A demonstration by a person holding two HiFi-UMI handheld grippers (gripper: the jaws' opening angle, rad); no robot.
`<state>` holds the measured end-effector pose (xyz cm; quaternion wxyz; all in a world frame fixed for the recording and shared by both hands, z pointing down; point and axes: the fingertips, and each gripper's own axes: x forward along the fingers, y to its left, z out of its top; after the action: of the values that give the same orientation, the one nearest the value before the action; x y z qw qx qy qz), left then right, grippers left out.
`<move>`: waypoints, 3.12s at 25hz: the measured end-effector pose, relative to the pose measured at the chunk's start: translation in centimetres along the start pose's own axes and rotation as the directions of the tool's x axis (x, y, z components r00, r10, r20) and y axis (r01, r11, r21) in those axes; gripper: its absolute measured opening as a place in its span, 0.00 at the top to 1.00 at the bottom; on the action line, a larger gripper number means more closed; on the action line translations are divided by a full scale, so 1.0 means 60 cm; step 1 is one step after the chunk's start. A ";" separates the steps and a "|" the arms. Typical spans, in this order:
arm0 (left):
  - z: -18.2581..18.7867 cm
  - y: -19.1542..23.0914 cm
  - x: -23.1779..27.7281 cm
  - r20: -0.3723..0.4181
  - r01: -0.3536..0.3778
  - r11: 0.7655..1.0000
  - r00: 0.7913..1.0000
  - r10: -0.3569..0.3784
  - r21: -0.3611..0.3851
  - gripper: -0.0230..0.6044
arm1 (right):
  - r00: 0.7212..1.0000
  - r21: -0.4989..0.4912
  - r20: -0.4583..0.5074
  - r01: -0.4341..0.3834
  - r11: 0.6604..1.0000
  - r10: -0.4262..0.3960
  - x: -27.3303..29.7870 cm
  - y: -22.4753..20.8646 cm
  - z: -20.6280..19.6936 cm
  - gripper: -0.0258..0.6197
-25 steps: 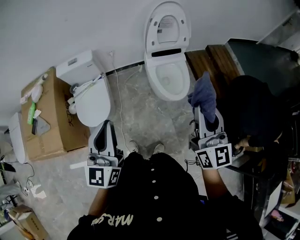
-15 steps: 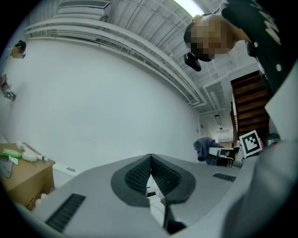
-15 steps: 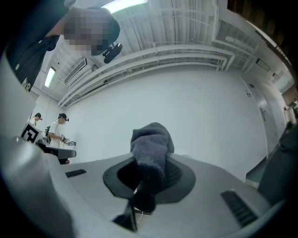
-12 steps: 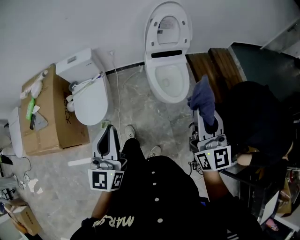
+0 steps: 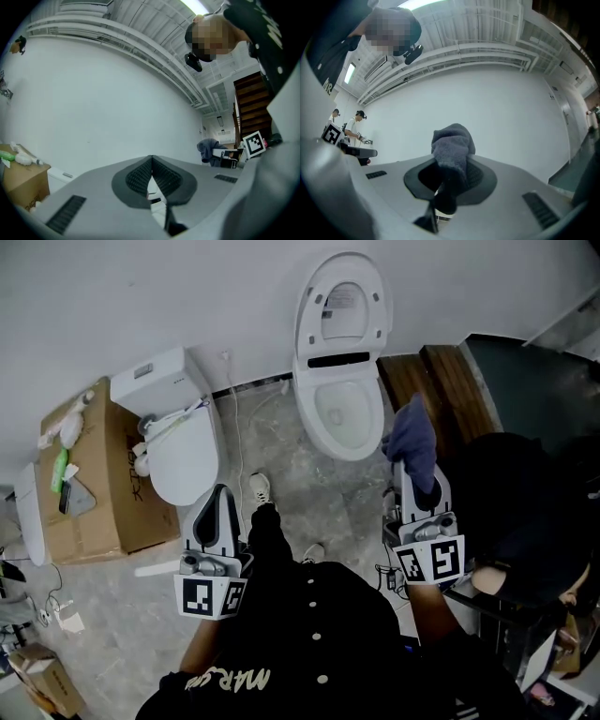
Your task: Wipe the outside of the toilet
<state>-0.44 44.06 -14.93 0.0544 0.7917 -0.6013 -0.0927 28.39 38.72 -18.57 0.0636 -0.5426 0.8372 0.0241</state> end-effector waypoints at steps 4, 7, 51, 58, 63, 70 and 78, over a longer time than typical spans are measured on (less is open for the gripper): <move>0.002 0.032 0.048 0.002 0.002 1.000 1.000 -0.002 -0.009 0.95 | 1.000 -0.002 -0.008 0.022 1.000 -0.022 0.041 -0.007 -0.007 0.87; 0.001 0.045 0.078 0.009 0.012 1.000 1.000 -0.012 -0.016 0.95 | 0.999 -0.013 -0.025 0.029 1.000 -0.029 0.068 -0.010 -0.019 0.87; 0.009 0.355 0.452 -0.074 0.059 0.995 0.995 -0.065 -0.077 0.95 | 0.988 -0.021 -0.147 -0.056 0.998 0.053 0.580 0.069 -0.135 0.87; -0.021 0.330 0.493 -0.084 0.066 0.995 0.994 -0.072 -0.081 0.95 | 0.978 0.014 -0.194 -0.076 0.997 0.078 0.595 0.050 -0.192 0.87; -0.043 0.318 0.509 -0.110 0.053 0.996 0.992 -0.061 -0.074 0.95 | 0.965 0.053 -0.237 -0.102 0.993 0.112 0.606 0.043 -0.241 0.87; -0.084 0.320 0.539 -0.110 0.044 0.998 0.993 -0.049 -0.051 0.95 | 0.937 0.163 -0.320 -0.094 0.982 0.143 0.635 0.040 -0.371 0.87; -0.206 0.341 0.570 -0.169 0.036 0.998 0.985 -0.045 -0.056 0.95 | 0.904 0.291 -0.405 -0.014 0.957 0.137 0.673 0.056 -0.587 0.87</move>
<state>-8.21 5.26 -1.59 0.1246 0.8070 -0.5758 -0.0418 6.22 -0.31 10.87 -0.0431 -0.4872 0.8466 -0.2100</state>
